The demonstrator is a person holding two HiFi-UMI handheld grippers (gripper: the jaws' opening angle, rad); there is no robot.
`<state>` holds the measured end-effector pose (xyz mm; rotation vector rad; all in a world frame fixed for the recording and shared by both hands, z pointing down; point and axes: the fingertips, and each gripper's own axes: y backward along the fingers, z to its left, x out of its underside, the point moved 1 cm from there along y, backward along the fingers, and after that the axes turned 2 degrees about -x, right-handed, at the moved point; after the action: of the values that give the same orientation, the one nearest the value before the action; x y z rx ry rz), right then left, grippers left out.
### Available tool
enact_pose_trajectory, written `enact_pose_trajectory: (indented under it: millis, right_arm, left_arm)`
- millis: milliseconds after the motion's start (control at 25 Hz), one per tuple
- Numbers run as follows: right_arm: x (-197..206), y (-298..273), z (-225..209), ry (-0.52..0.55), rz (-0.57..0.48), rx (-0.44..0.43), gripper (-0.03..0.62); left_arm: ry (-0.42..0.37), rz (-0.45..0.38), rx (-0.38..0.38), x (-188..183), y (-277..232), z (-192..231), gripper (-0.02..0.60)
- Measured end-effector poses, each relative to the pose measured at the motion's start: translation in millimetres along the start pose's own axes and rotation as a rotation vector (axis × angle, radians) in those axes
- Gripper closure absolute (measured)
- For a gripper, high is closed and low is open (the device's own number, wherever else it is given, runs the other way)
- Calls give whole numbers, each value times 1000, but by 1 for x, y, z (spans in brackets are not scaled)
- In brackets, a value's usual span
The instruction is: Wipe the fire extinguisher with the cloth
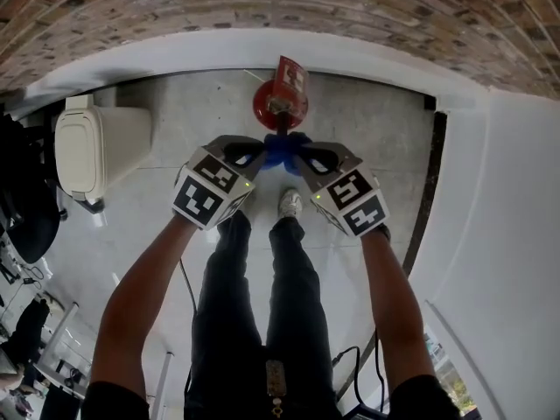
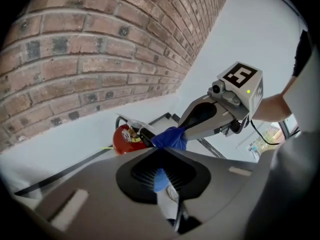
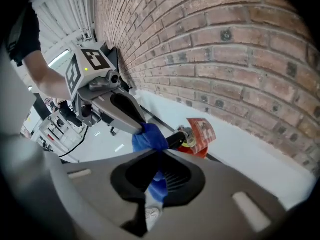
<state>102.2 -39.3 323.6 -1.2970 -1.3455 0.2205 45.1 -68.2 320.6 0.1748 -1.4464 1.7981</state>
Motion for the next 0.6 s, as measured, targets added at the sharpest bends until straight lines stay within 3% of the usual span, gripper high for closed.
enact_pose_trajectory:
  millis: [120,320,600]
  right_arm:
    - [-17,1,-16,6,-23,33,572]
    - [-18,-26,-48,-68,-10,96,572]
    - [8,-39,-33,-118,13,62,572]
  left_arm:
    - [-19,-25,-37,-20,-2,15,554]
    - [-28,32,-95,-24,-32,40,554]
    - [27,28,-46,-4,-39,29,555]
